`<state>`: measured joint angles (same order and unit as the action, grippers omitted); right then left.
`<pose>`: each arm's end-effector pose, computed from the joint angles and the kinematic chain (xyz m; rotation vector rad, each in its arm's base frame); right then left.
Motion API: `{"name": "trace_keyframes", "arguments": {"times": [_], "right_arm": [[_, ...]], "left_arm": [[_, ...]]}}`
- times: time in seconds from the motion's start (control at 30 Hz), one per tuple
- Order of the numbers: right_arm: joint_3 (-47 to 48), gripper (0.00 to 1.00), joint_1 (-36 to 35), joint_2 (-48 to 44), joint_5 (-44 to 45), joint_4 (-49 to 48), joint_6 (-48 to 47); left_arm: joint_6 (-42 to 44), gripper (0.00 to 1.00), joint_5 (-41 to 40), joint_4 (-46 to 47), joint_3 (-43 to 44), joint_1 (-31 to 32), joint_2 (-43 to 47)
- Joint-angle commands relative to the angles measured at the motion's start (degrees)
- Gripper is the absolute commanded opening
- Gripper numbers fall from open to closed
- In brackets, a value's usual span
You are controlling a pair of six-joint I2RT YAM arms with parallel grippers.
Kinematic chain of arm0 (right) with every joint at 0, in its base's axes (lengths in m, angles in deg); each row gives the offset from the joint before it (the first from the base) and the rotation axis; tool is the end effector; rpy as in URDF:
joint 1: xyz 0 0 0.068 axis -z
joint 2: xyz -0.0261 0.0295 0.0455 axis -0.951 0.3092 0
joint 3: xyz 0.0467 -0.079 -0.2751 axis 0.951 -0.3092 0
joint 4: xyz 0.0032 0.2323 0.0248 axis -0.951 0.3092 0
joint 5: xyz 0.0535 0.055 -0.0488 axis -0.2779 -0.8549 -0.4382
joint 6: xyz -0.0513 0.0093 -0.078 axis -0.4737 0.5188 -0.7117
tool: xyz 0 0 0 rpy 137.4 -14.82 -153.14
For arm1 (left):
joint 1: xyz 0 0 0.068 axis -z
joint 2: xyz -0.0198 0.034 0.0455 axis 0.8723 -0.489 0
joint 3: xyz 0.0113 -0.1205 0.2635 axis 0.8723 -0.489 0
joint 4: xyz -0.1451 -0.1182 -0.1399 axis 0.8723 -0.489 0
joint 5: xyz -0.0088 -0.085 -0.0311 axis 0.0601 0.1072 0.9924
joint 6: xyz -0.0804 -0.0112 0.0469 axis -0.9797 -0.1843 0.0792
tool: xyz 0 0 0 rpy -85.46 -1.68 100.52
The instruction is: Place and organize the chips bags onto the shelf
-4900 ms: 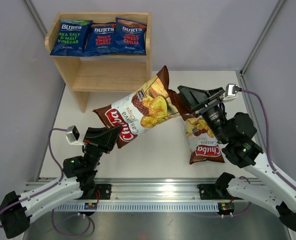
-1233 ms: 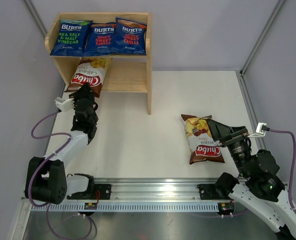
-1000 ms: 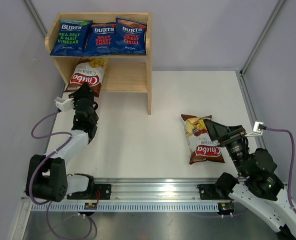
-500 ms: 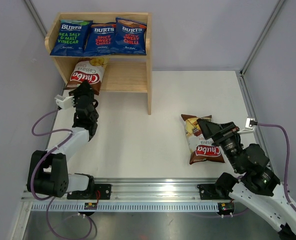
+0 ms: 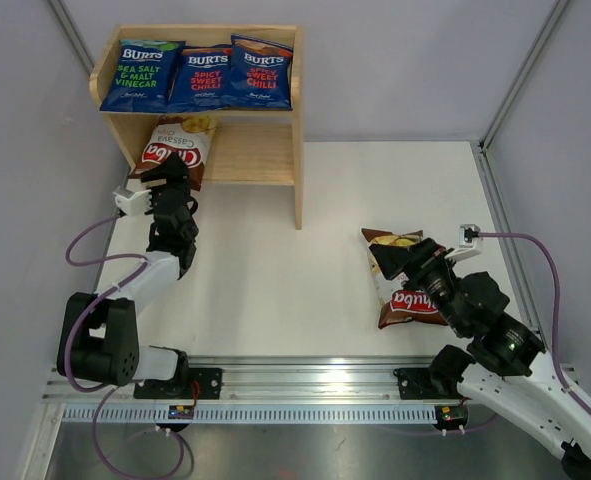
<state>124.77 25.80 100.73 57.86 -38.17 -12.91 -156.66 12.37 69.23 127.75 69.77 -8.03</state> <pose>0.0951 0.0569 0.3326 0.2995 1.6628 0.9686 0.3113 0.0026 0.3112 -1.2397 0.9797 -0.6395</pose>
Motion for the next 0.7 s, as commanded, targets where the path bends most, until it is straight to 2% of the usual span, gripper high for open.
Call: {"name": "trace_keyframes", "arguments": {"times": [0.0, 0.07, 0.1, 0.3, 0.4, 0.43, 0.57, 0.6, 0.63, 0.67], "right_arm": [[2.4, 0.99, -0.4, 1.3, -1.9, 0.8, -2.1], [2.2, 0.99, -0.4, 1.3, -1.7, 0.9, -2.2], [2.1, 1.0, -0.3, 1.3, -1.6, 0.8, -2.3], [3.5, 0.99, -0.3, 4.2, -1.2, 2.6, -5.9], [8.6, 1.0, -0.3, 14.3, -1.2, 9.2, -11.1], [11.6, 1.0, -0.3, 20.3, -1.5, 12.1, -13.3], [15.1, 1.0, 0.2, 30.9, -2.9, 12.5, -18.3], [15.8, 0.99, 1.1, 32.9, -1.3, 12.9, -18.8], [17.7, 1.0, 6.5, 37.5, -2.0, 13.8, -19.2], [18.2, 1.0, 10.1, 39.5, -8.9, 13.4, -19.8]], "left_arm": [[2.3, 0.76, 0.3, 2.3, 0.4, -0.2, 1.4], [1.4, 0.88, 0.3, 0.3, 0.0, -0.2, 2.9], [0.6, 0.98, -0.1, -0.5, -0.8, -0.2, 3.6], [-2.2, 0.99, 0.8, -4.2, -4.2, -0.3, 8.8], [-3.1, 0.99, 1.8, -7.7, -6.0, -0.2, 12.7], [-4.5, 0.99, 2.0, -9.2, -6.6, -0.2, 13.8], [-4.7, 0.99, 2.7, -12.8, -9.5, -0.3, 19.1], [-4.8, 0.99, 3.0, -13.4, -10.4, -0.2, 21.9], [-5.8, 0.99, 3.0, -15.0, -10.9, -0.3, 23.4], [-5.3, 0.99, 3.1, -17.6, -11.9, -0.2, 25.3]]}}
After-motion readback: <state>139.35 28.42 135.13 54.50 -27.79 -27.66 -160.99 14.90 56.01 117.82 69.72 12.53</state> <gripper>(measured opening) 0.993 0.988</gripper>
